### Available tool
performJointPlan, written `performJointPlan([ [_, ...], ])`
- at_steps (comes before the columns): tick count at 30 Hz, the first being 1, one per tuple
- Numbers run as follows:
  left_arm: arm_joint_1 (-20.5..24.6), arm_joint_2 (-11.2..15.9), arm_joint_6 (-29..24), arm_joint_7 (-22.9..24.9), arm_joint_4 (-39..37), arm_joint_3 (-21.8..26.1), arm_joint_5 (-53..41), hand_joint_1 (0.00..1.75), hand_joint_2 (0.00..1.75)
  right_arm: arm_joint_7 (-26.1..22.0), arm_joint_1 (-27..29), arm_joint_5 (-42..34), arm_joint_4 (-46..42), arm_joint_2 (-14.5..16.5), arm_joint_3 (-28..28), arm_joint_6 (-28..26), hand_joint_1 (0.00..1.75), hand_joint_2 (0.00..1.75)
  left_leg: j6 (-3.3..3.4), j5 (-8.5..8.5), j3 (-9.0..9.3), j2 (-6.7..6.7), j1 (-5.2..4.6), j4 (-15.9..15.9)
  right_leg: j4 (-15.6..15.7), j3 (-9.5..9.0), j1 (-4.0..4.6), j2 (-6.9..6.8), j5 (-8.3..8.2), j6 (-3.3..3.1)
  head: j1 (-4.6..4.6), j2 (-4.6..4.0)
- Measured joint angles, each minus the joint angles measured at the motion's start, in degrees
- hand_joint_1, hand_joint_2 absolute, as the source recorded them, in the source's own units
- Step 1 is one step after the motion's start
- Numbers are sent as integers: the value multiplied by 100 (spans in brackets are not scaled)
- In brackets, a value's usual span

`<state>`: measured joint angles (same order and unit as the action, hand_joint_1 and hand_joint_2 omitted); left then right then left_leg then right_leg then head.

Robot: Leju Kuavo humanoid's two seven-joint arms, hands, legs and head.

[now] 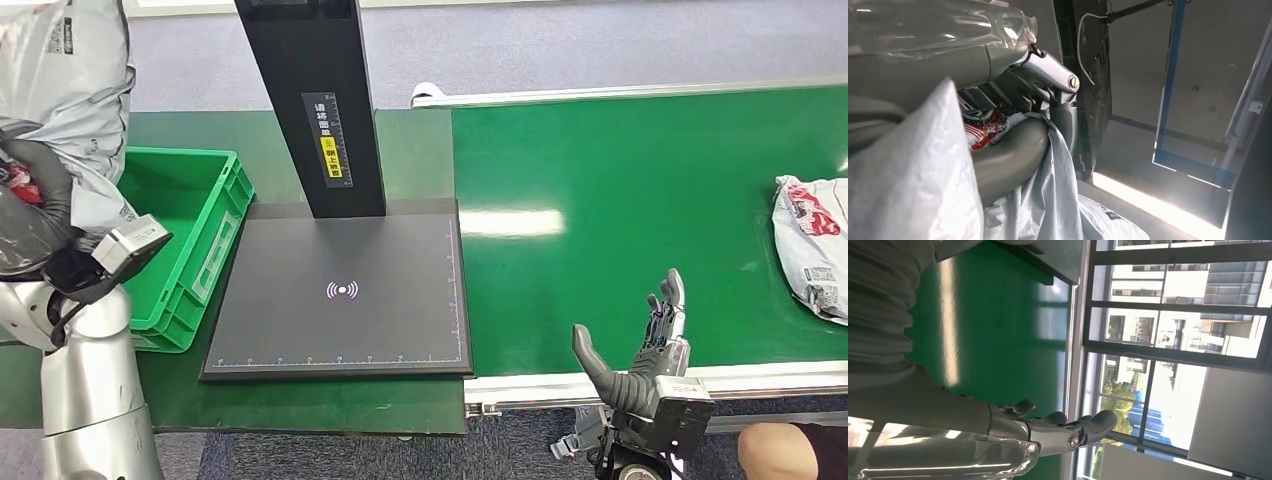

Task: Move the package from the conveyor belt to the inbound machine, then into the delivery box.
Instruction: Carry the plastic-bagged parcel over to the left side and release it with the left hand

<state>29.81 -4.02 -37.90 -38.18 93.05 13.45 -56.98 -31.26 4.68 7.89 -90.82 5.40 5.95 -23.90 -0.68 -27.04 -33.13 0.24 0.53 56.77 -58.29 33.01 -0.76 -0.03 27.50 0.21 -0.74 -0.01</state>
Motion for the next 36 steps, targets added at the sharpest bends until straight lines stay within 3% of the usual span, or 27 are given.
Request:
performJointPlan([
  [9, 46, 76, 0, 30, -150, 70, -23, 175, 175, 1, 0, 0, 0, -4, 0, 0, 0, 175, 0, 0, 1, 0, 1, 0, 0, 0, 0, 0, 0, 0, 1, 0],
  [12, 141, 159, 0, 539, -311, 91, -384, 175, 175, 3, 0, -2, -9, -9, 1, 17, 0, 175, 0, 0, 1, -1, 1, 0, 0, 0, 1, 0, 0, 0, 0, 0],
  [16, 730, 774, 0, 1637, -1335, 267, -962, 175, 175, 88, -5, -5, -66, -15, 13, 114, 0, 175, -7, 5, 4, 12, 6, -1, -5, 2, 7, 7, -6, -10, 0, -1],
  [20, 1353, 1534, 0, 1989, -2762, 563, -1256, 175, 175, 213, -24, 45, -124, -18, 52, 213, 0, 175, -13, 10, 6, 16, 12, -2, -11, 6, 16, 9, -9, -15, 2, -1],
  [24, 1758, 2053, 0, 2249, -3967, 734, -1400, 175, 175, 296, -87, 87, -144, -17, 110, 277, 0, 175, -13, 10, 2, 14, 14, -2, -11, 8, 17, 8, -7, -15, -1, -1],
  [28, 1995, 2333, 0, 2410, -4735, 760, -1575, 175, 175, 328, -162, 90, -144, -16, 161, 323, 0, 175, -13, 10, -4, 12, 13, -1, -8, 8, 16, 6, -7, -15, -1, -1],
  [36, 2247, 2459, -2, 2806, -5354, 758, -1864, 175, 175, 347, -243, 108, -141, -9, 243, 337, 0, 175, -13, 10, -7, 12, 13, 0, -6, 10, 16, 7, -9, -14, -1, -1],
])
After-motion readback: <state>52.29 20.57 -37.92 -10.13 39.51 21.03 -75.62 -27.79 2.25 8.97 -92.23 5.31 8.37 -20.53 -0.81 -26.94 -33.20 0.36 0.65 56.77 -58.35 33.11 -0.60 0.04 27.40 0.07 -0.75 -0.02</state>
